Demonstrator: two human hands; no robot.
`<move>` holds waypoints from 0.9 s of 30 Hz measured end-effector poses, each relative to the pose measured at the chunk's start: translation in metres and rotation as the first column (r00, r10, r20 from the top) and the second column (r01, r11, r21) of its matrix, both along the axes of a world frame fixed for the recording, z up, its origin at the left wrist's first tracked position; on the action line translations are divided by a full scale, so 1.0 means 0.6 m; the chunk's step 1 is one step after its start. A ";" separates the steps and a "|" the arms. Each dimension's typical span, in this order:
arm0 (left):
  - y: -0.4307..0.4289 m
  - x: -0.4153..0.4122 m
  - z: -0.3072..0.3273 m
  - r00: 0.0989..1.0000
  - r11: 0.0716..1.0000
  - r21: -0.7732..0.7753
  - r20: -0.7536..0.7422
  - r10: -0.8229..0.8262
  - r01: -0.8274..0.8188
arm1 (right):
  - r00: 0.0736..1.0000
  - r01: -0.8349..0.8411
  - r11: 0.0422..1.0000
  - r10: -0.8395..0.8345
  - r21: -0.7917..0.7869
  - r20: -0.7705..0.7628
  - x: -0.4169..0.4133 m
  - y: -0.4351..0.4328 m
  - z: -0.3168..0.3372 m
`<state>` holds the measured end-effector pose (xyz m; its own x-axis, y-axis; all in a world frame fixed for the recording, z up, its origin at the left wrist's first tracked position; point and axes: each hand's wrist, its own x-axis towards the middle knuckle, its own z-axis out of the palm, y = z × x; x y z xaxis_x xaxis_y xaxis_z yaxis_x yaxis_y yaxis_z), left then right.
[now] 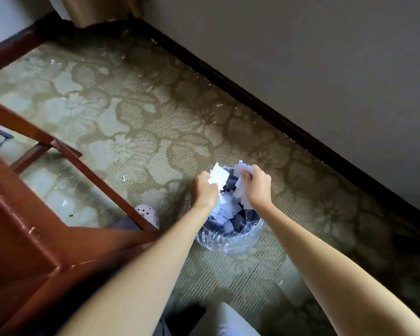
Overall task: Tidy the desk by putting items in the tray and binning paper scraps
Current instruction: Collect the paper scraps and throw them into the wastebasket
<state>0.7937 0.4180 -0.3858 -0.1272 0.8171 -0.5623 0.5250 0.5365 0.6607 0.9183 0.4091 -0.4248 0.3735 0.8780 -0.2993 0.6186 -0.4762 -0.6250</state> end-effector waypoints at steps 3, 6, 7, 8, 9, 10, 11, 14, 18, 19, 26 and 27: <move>0.006 0.003 -0.051 1.000 0.997 -0.080 0.011 -0.004 0.005 | 1.000 0.005 0.997 -0.007 -0.071 -0.019 -0.001 0.010 -0.051; 0.013 0.008 -0.094 1.000 0.988 -0.154 0.024 -0.001 0.005 | 0.999 -0.005 0.985 -0.003 -0.175 -0.043 -0.007 0.021 -0.087; 0.015 0.010 -0.107 1.000 0.984 -0.176 0.011 -0.012 0.014 | 0.999 -0.020 0.977 0.010 -0.213 -0.051 -0.008 0.025 -0.098; 0.018 0.010 -0.119 1.000 0.981 -0.194 -0.006 -0.031 0.029 | 0.997 -0.048 0.967 0.033 -0.251 -0.063 -0.009 0.027 -0.107; 0.019 0.010 -0.127 0.998 0.977 -0.208 -0.021 -0.055 0.050 | 0.995 -0.082 0.956 0.064 -0.282 -0.072 -0.009 0.028 -0.115; 0.022 0.010 -0.134 0.996 0.972 -0.223 -0.033 -0.080 0.070 | 0.993 -0.113 0.944 0.096 -0.309 -0.068 -0.008 0.029 -0.125; 0.023 0.009 -0.141 0.994 0.968 -0.232 -0.046 -0.104 0.091 | 0.992 -0.125 0.936 0.118 -0.330 -0.043 -0.006 0.029 -0.135; 0.024 0.009 -0.152 0.981 0.963 -0.234 -0.108 -0.159 0.130 | 0.990 -0.121 0.918 0.139 -0.377 0.021 0.000 0.028 -0.153; 0.025 0.013 -0.164 0.973 0.946 -0.258 -0.070 -0.219 0.194 | 0.989 -0.122 0.903 0.147 -0.411 0.030 0.009 0.024 -0.165; 0.024 0.015 -0.161 0.969 0.938 -0.270 -0.047 -0.241 0.220 | 0.987 -0.135 0.894 0.160 -0.427 0.023 0.010 0.023 -0.164; 0.005 0.004 -0.136 0.879 0.864 -0.295 -0.126 -0.459 0.408 | 0.941 -0.288 0.794 0.339 -0.535 -0.002 0.003 0.005 -0.159; 0.003 0.001 -0.131 0.876 0.861 -0.303 -0.136 -0.463 0.408 | 0.930 -0.308 0.783 0.368 -0.541 0.003 0.002 0.001 -0.155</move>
<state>0.7942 0.4197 -0.4643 0.0770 0.6443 -0.7609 0.8489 0.3578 0.3889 0.9192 0.4098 -0.5175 0.1373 0.6746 -0.7253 0.8474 -0.4591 -0.2666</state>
